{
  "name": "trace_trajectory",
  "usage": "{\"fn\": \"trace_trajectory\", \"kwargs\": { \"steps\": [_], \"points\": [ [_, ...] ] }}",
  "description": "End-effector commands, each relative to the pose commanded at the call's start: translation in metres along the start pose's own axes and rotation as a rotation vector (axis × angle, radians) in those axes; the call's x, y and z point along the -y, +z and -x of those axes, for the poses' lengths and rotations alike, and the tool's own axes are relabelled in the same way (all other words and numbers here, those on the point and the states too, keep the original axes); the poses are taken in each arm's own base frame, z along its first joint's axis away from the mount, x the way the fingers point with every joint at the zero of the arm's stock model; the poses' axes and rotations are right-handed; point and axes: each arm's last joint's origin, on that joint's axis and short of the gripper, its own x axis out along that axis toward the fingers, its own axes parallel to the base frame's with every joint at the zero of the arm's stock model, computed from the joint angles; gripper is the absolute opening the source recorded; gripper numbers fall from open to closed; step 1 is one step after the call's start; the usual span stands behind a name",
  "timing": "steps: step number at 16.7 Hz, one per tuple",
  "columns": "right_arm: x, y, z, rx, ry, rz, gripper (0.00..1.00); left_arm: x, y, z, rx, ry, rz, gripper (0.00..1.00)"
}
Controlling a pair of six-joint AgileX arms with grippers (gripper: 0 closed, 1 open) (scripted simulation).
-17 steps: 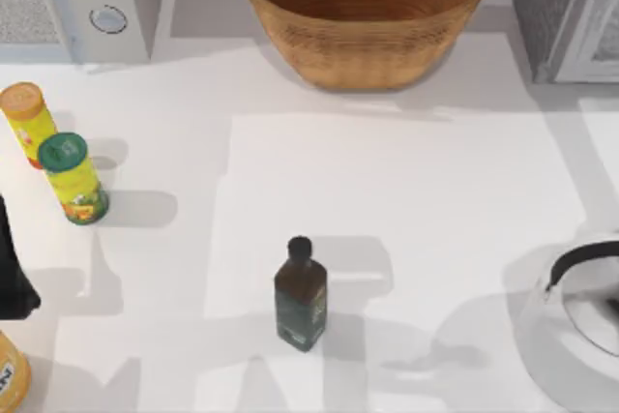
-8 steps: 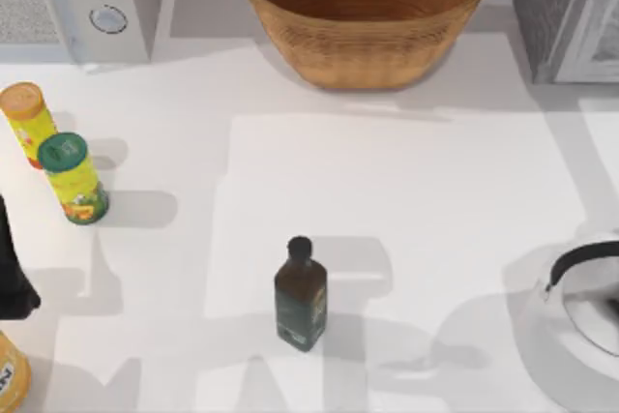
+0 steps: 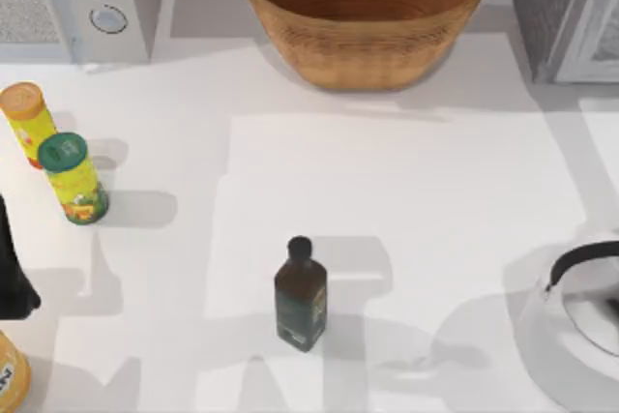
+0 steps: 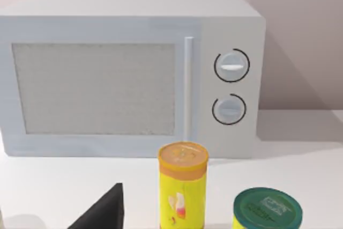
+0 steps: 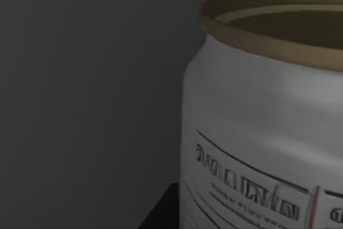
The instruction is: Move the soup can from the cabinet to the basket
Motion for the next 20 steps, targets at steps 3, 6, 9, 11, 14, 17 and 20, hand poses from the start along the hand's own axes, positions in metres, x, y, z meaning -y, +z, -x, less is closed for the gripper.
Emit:
{"fn": "trace_trajectory", "kwargs": {
  "steps": [3,6,9,11,14,17,20],
  "points": [
    [-0.001,0.014,0.025,0.003,-0.008,0.0,0.0,0.0,0.0,0.0,0.0,0.0,0.0,1.0],
    [-0.003,0.036,0.075,0.004,-0.012,0.0,0.0,0.0,0.0,0.0,0.0,0.0,0.0,1.0],
    [-0.002,0.054,0.133,0.006,-0.007,-0.001,0.0,0.0,0.0,0.0,0.0,0.0,0.0,1.0],
    [0.0,0.059,0.163,0.004,-0.002,-0.001,0.0,0.0,0.0,0.0,0.0,0.0,0.0,1.0],
    [0.001,0.061,0.178,0.0,0.001,0.0,0.0,0.0,0.0,0.0,0.0,0.0,0.0,1.0],
    [0.001,0.06,0.176,-0.005,-0.002,-0.001,0.0,0.0,0.0,0.0,0.0,0.0,0.0,1.0],
    [0.003,0.059,0.18,0.002,-0.006,-0.003,0.0,0.0,0.0,0.0,0.0,0.0,0.0,1.0]
  ]
}}
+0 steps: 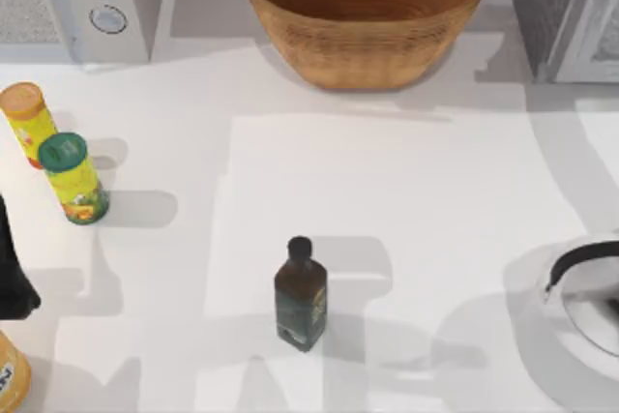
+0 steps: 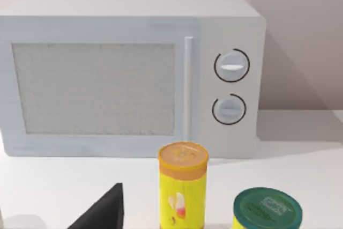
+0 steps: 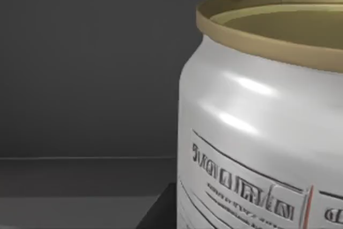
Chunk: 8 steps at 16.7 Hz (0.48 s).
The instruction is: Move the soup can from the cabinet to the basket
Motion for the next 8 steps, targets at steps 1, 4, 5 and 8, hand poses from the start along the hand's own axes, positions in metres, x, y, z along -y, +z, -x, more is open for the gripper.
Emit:
{"fn": "trace_trajectory", "kwargs": {
  "steps": [1,4,5,8],
  "points": [
    [0.002,-0.002,0.003,0.005,-0.004,-0.002,0.0,0.0,0.0,0.0,0.0,0.0,0.0,1.0],
    [0.009,-0.015,0.017,0.019,-0.017,-0.007,0.0,0.0,0.0,0.0,0.0,0.0,0.0,1.0],
    [0.012,-0.022,0.022,0.023,-0.023,-0.008,0.0,0.0,0.0,0.0,0.0,0.0,0.0,1.0],
    [0.023,-0.052,0.042,0.028,-0.041,-0.009,0.0,0.0,0.0,0.0,0.0,0.0,0.0,1.0]
  ]
}}
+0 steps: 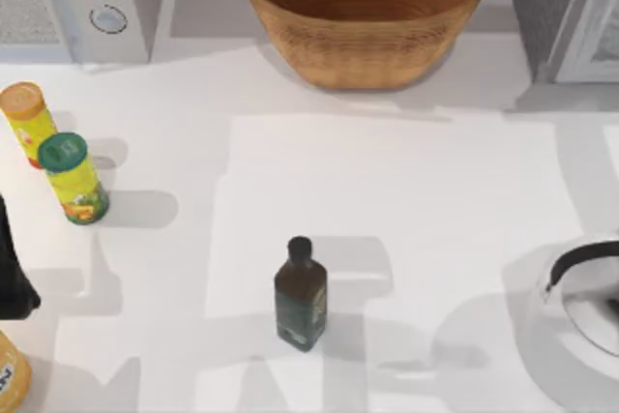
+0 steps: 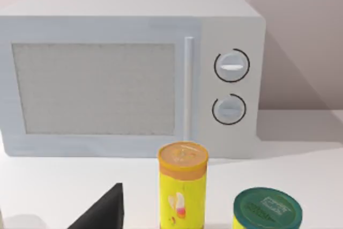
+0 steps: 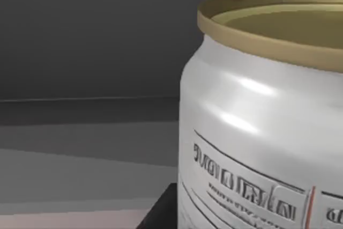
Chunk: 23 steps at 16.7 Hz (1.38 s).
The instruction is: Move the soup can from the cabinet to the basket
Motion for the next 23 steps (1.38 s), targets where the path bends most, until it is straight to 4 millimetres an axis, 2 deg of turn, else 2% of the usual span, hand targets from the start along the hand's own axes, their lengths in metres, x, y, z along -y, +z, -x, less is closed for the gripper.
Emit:
{"fn": "trace_trajectory", "kwargs": {
  "steps": [4,9,13,16,19,21,23],
  "points": [
    [0.016,-0.061,0.031,0.001,-0.026,0.004,0.0,0.0,0.0,0.0,0.0,0.0,0.0,1.0],
    [0.03,-0.168,0.063,-0.016,-0.045,0.014,0.0,0.0,0.0,0.0,0.0,0.0,0.0,1.0],
    [0.035,-0.256,0.075,-0.035,-0.031,0.02,0.0,0.0,0.0,0.0,0.0,0.0,0.0,1.0],
    [0.036,-0.308,0.078,-0.042,0.002,0.019,0.0,0.0,0.0,0.0,0.0,0.0,0.0,1.0],
    [0.035,-0.341,0.079,-0.041,0.046,0.015,0.0,0.0,0.0,0.0,0.0,0.0,0.0,1.0],
    [0.034,-0.349,0.079,-0.041,0.063,0.014,0.0,0.0,0.0,0.0,0.0,0.0,0.0,1.0],
    [0.034,-0.349,0.079,-0.041,0.063,0.014,0.0,0.0,0.0,0.0,0.0,0.0,0.0,1.0]
  ]
}}
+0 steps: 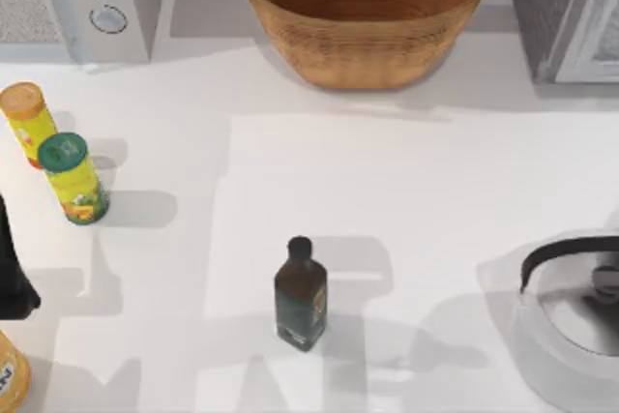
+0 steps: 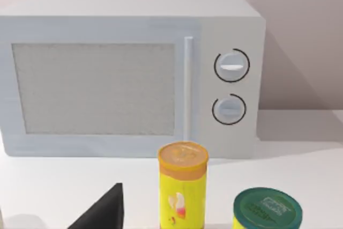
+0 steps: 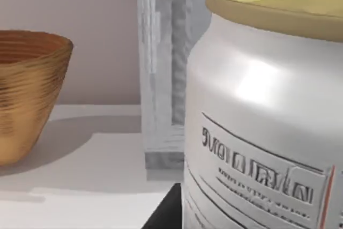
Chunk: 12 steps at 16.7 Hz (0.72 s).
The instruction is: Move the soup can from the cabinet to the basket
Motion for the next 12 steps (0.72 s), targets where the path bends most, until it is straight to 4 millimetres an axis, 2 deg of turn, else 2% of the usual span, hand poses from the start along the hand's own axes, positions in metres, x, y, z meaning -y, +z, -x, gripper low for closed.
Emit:
{"fn": "trace_trajectory", "kwargs": {
  "steps": [4,6,9,12],
  "points": [
    [0.0,-0.001,0.0,-0.008,-0.005,-0.001,0.0,0.0,0.0,0.0,0.0,0.0,0.0,1.0],
    [0.001,0.008,-0.001,0.009,-0.02,0.002,0.0,0.0,0.0,0.0,0.0,0.0,0.0,1.0],
    [0.0,0.04,-0.004,0.057,-0.054,0.008,0.0,0.0,0.0,0.0,0.0,0.0,0.0,1.0],
    [-0.004,0.084,-0.017,0.097,-0.066,0.007,0.0,0.0,0.0,0.0,0.0,0.0,0.0,1.0]
  ]
}}
